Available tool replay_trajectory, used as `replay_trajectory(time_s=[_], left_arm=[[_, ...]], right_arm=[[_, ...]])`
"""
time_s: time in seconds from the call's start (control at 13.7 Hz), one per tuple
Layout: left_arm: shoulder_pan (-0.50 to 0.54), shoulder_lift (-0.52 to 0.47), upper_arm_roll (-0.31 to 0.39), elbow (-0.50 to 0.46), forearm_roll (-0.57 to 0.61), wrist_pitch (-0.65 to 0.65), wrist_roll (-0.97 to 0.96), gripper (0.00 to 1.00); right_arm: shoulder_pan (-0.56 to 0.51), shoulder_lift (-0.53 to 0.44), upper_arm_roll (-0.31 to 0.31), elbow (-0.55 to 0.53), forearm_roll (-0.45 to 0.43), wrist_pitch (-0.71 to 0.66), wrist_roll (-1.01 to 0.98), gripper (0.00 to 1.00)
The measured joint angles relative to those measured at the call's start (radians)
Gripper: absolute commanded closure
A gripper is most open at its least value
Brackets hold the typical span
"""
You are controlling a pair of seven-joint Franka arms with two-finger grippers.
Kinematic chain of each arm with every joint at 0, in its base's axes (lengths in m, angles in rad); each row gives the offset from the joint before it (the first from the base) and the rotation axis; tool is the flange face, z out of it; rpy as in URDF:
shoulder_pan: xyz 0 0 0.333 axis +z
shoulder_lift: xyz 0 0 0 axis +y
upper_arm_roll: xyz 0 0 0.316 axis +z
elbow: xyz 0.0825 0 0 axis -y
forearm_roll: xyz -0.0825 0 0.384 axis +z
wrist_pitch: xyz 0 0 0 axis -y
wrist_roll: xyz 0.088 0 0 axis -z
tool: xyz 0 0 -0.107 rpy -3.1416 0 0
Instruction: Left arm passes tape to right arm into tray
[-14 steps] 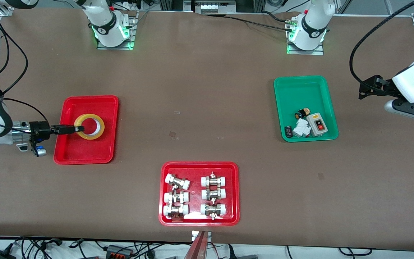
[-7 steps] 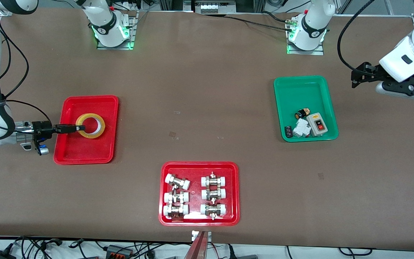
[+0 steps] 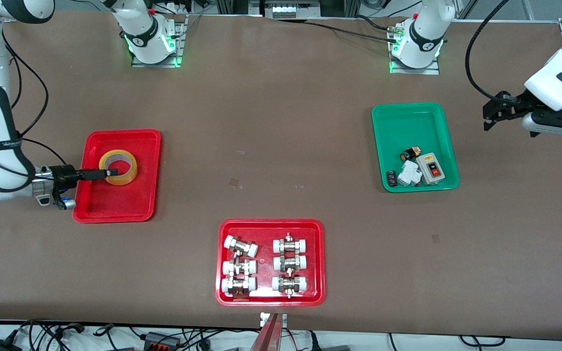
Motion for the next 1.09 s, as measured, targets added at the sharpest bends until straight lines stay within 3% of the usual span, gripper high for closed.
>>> replay_trajectory(time_s=[0.22, 0.66, 1.09], left_arm=[[0.012, 0.0, 0.008, 0.003, -0.036, 0.001, -0.034, 0.0], [0.039, -0.003, 0.02, 0.005, -0.089, -0.099, -0.075, 0.0], [0.046, 0.001, 0.021, 0.055, -0.089, -0.154, -0.077, 0.0]], right_arm=[[0.046, -0.074, 0.001, 0.045, -0.126, 0.019, 0.032, 0.0], [0.155, -0.286, 0.013, 0.17, -0.37, -0.079, 0.325, 0.0], [0.247, -0.443, 0.011, 0.211, -0.422, -0.118, 0.436, 0.0]])
